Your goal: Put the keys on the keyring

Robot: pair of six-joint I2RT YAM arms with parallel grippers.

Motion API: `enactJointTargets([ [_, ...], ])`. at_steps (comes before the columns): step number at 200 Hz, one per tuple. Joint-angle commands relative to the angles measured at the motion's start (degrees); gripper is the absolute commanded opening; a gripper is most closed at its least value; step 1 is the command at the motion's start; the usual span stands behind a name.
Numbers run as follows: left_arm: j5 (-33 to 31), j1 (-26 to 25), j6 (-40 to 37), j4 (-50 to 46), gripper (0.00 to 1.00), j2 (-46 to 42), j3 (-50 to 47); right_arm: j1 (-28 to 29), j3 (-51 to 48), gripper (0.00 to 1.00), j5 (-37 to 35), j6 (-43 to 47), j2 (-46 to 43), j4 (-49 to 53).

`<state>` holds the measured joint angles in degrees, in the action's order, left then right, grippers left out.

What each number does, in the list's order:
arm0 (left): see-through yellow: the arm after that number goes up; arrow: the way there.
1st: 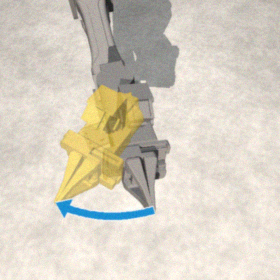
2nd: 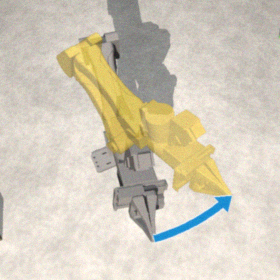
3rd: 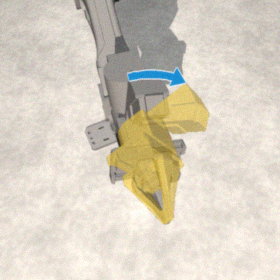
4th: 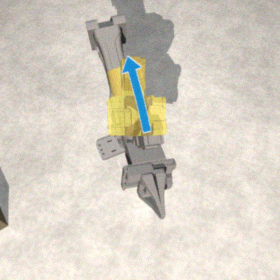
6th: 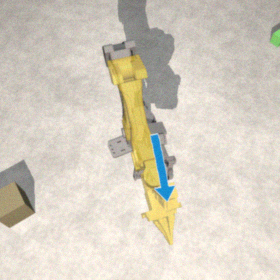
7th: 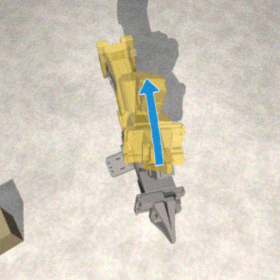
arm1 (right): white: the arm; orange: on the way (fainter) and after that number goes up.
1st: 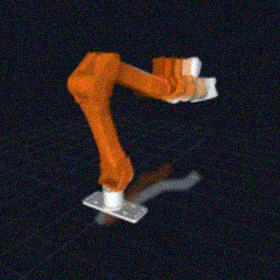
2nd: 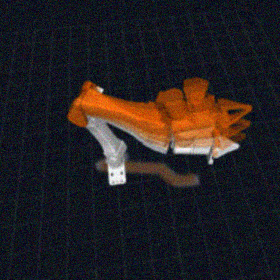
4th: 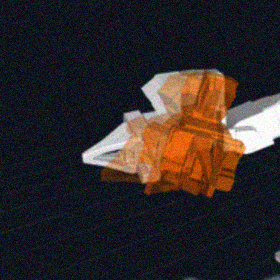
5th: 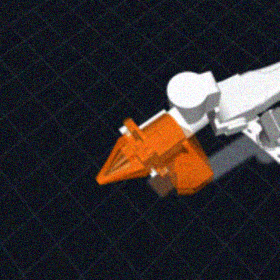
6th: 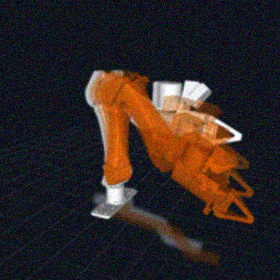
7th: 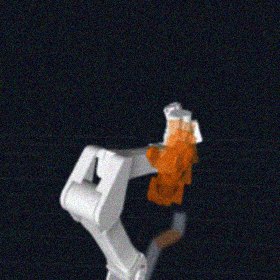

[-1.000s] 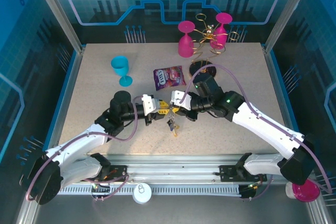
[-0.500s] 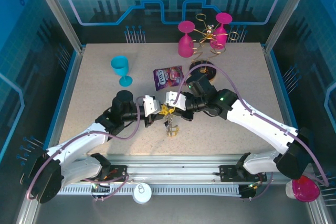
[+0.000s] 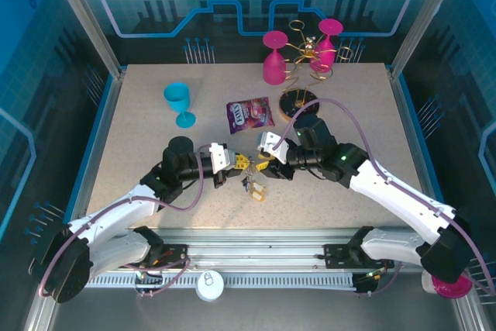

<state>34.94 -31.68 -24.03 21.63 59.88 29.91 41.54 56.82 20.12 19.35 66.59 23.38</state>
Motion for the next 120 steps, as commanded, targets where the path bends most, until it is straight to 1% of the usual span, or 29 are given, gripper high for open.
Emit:
enactJointTargets([
  [1,2.1,-0.2,0.2,4.5,0.0,-1.1,-0.5,-0.3,-0.8,0.3,2.8,-3.1,-0.1,-3.7],
  [26,2.0,-0.3,0.2,4.5,0.0,-1.0,-0.6,-0.3,-0.6,0.24,3.6,-3.3,0.3,-4.0],
  [70,2.2,-0.3,0.2,4.5,0.0,-1.1,-0.6,-0.3,-0.6,0.18,3.8,-3.9,0.8,-4.6],
  [120,2.8,-0.3,0.4,5.3,0.0,-1.5,-0.9,-0.6,-0.1,0.07,3.7,-4.1,1.5,-4.3],
])
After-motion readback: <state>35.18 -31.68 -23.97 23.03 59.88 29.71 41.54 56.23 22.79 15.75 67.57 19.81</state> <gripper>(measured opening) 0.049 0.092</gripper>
